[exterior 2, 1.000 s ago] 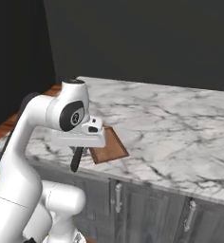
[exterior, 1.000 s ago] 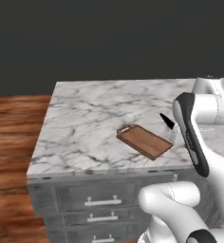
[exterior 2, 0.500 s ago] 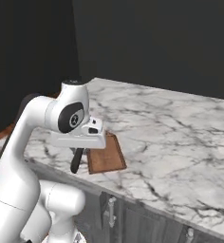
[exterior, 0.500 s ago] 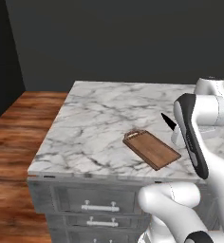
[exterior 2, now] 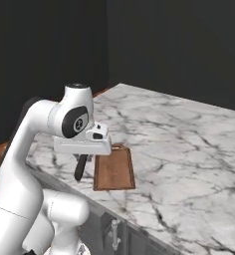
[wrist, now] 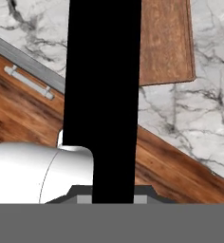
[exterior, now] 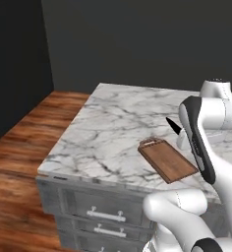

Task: Pick up the knife from the drawer and place it on the cutting board. Then place the meat from the plate to the cutting board.

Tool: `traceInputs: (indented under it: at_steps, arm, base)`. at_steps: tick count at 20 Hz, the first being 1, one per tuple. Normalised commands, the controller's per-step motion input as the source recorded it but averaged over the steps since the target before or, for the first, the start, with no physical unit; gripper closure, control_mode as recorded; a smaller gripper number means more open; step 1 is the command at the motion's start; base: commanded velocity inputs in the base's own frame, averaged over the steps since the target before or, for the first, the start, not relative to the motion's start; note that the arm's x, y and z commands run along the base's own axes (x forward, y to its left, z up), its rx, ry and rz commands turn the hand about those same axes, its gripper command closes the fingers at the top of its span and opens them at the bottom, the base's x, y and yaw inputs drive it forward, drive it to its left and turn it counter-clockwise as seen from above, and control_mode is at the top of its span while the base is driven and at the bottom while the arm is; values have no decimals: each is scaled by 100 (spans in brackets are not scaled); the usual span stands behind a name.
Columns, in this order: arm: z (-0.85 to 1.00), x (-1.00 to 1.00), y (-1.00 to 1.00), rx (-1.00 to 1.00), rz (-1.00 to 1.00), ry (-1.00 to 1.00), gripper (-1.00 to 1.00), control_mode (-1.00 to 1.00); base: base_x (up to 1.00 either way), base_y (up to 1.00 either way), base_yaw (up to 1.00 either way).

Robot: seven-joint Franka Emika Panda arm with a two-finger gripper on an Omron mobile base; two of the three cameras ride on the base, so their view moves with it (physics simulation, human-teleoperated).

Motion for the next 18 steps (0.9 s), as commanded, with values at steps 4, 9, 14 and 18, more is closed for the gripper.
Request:
traceInputs:
  at_steps: [4,9,14,18]
  arm:
    - [0,0,0,0,0,0,100,100]
    - [0,0,0,0,0,0,100,100]
    - [0,0,0,0,0,0,100,100]
    - [0,0,0,0,0,0,100,100]
  base:
    - [0,-45,14]
    - [0,-40,17]
    - [2,-45,22]
    - [8,-47,25]
